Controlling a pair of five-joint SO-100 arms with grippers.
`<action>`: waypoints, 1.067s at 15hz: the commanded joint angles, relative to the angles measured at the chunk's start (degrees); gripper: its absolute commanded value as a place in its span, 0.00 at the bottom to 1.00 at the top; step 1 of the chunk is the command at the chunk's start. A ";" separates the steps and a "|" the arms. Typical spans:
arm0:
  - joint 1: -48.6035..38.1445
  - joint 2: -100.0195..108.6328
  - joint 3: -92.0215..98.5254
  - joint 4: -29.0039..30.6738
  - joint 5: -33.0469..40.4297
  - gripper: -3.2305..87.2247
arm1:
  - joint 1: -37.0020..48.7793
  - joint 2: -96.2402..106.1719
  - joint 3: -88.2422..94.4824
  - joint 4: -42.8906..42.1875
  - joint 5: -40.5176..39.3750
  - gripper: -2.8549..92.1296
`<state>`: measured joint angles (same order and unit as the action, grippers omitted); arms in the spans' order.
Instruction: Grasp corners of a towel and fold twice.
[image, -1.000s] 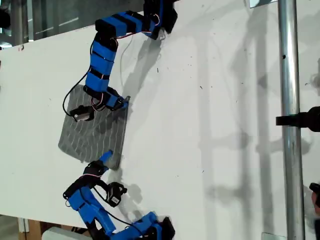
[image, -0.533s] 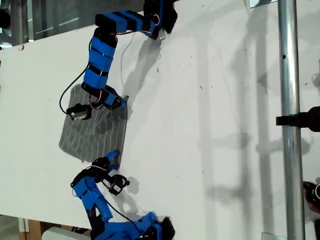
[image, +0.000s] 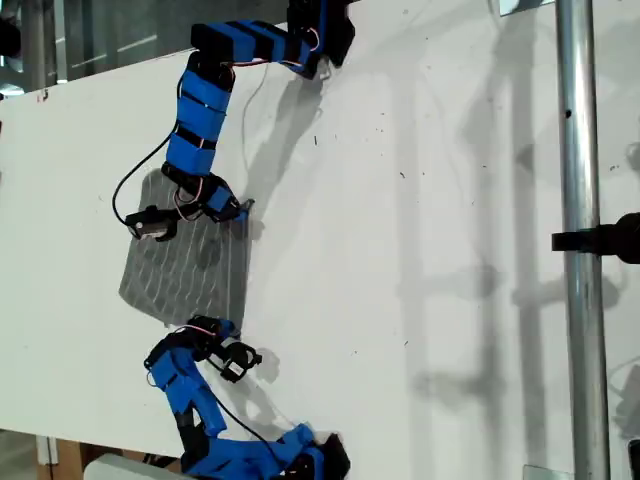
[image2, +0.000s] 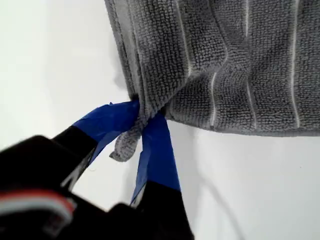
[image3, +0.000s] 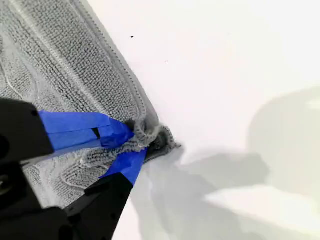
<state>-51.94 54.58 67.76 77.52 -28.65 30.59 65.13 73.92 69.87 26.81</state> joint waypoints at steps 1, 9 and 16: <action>3.87 7.56 2.72 2.02 -2.55 0.00 | -0.79 5.89 1.05 0.26 0.79 0.03; 31.64 45.00 39.99 -0.79 -25.75 0.00 | -28.56 16.17 4.92 10.81 18.54 0.03; 13.54 37.27 22.15 -1.67 -7.73 0.00 | -4.92 21.71 12.30 10.72 10.02 0.03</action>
<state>-32.70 94.92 98.88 74.53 -41.48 19.69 82.79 86.57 80.77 40.08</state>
